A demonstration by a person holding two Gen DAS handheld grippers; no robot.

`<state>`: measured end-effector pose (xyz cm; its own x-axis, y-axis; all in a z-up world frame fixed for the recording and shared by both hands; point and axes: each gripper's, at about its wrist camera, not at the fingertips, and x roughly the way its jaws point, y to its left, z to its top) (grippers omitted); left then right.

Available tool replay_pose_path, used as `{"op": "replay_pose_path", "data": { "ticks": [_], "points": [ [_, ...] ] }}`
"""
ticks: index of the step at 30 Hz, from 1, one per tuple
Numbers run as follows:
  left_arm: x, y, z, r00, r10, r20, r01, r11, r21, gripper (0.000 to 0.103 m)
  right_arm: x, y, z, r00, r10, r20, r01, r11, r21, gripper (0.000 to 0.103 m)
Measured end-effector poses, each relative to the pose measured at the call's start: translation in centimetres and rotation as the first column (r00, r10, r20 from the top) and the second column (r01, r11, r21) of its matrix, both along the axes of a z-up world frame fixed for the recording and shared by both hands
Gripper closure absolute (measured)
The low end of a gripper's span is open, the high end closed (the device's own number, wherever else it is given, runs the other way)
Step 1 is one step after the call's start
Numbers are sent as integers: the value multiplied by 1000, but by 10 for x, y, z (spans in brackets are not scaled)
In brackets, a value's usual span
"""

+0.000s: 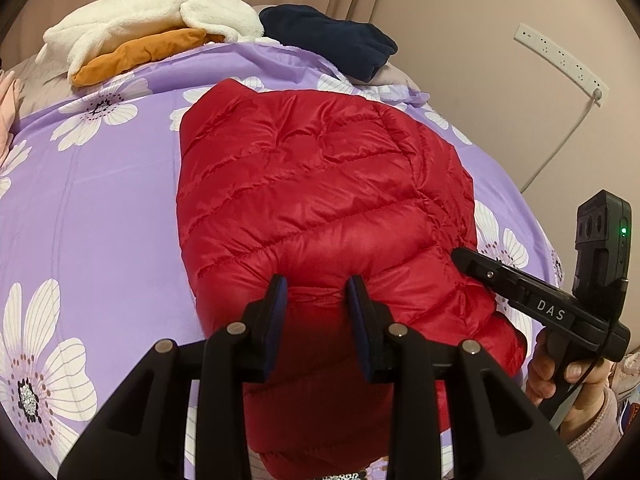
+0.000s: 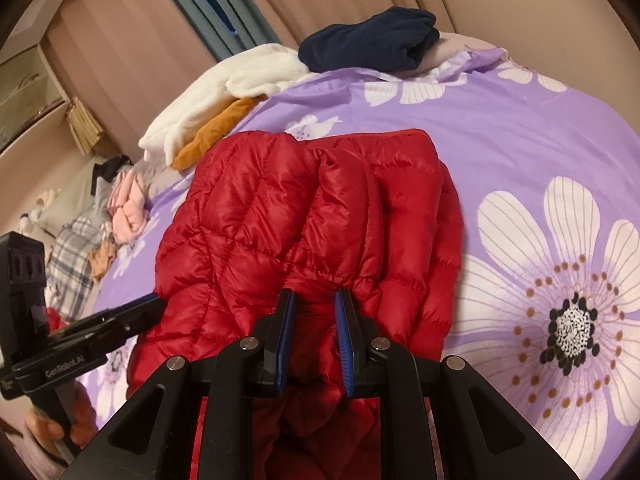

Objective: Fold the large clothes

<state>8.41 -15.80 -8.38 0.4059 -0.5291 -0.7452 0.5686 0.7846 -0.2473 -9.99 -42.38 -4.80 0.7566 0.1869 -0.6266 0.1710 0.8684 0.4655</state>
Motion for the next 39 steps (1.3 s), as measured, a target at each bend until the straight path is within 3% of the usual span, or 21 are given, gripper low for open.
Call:
{"op": "replay_pose_path", "data": {
  "ticks": [13,18,21,26,29,34,39],
  "points": [
    [-28,10,4,1000,-14,-6,14,1000,10,62,-5,-8,9,999,-32,-6,32,999,11,85],
    [-30,8,2,1000,-17,4,16,999,30,62,-15,-10,38,994,-78,80,83,995,-60,76],
    [-28,7,1,1000,-17,-5,17,1000,23,60,-11,-9,48,991,-46,126,53,997,-52,76],
    [-28,6,-1,1000,-20,-7,20,999,28,59,18,1,52,992,11,124,0,996,-87,76],
    [-29,3,-2,1000,-22,-7,22,999,34,58,35,4,47,994,24,107,-13,994,-107,76],
    [-28,-1,-4,1000,-30,-4,30,999,34,57,68,-9,9,1000,-7,-31,6,999,-45,76],
    [-28,-6,-5,999,-35,3,35,998,44,55,66,-15,-6,1000,-8,-29,8,1000,11,77]
  ]
}}
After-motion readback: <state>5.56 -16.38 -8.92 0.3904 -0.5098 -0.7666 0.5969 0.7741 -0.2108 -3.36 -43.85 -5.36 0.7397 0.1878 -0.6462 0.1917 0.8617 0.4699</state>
